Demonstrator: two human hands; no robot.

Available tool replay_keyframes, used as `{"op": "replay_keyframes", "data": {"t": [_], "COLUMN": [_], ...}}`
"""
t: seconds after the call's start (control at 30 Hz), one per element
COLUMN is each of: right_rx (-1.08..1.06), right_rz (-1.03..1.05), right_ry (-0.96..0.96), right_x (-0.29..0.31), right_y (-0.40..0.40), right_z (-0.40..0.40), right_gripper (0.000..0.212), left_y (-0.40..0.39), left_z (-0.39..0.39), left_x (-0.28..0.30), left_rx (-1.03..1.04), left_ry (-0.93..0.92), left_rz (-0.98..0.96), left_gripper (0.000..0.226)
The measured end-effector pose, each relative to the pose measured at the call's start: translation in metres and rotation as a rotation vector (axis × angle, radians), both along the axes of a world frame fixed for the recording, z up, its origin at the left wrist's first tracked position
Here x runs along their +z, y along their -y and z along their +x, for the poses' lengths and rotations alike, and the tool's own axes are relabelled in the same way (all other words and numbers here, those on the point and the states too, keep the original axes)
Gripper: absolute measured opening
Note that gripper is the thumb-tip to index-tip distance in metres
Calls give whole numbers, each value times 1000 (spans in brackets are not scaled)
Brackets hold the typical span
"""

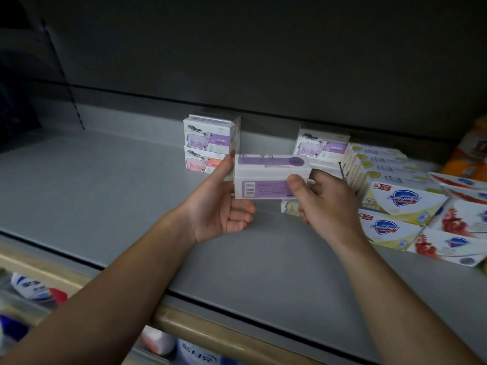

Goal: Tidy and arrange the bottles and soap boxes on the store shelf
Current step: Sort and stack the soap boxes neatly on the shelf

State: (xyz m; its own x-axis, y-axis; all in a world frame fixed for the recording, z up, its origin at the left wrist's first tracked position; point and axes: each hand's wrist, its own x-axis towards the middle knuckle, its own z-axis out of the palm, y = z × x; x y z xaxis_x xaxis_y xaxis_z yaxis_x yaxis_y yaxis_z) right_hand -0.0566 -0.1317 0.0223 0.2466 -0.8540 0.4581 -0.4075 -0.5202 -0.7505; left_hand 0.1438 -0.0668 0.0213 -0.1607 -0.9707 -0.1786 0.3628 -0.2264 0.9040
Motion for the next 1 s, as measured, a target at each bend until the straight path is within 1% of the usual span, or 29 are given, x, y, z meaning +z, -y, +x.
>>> {"op": "replay_keyframes", "data": {"t": [0.07,0.1,0.17,0.23,0.27,0.37,0.4,0.47,0.57,0.73,0.8,0.87,1.0], "right_rx": [111,153,186,187,185,153,140,141,168,187,219,234,213], "right_rz": [73,132,204,216,216,190,182,165,110,-24,-67,-107,-187], "right_ry": [66,107,175,221,251,365,393,419,407,260,234,198,85], "right_x": [1,1,0,-1,-1,0,-1,-2,-2,-3,-1,-1,0], "right_y": [-3,-4,-5,-7,-7,-5,-3,-1,-1,-4,-8,-10,-12], "right_z": [2,4,8,11,12,13,12,11,10,10,11,14,14], "right_gripper": [23,24,35,40,37,19,22,35,46,55,55,51,51], "left_y": [0,0,0,-2,-3,-4,-3,-2,0,5,6,7,7], "left_z": [-1,-1,0,1,0,0,0,-1,-1,-3,-3,-1,2], "left_x": [3,4,7,7,8,7,7,6,5,0,-1,-2,-1], "left_rx": [54,95,158,188,196,256,275,267,244,308,355,402,421], "left_ry": [-42,-62,-99,-127,-126,-107,-128,-165,-143,-237,-280,-271,-268], "left_rz": [-26,-42,-84,-146,-187,-286,-306,-356,-406,-361,-337,-336,-419], "left_gripper": [75,70,65,66,64,58,59,58,49,38,36,34,18]}}
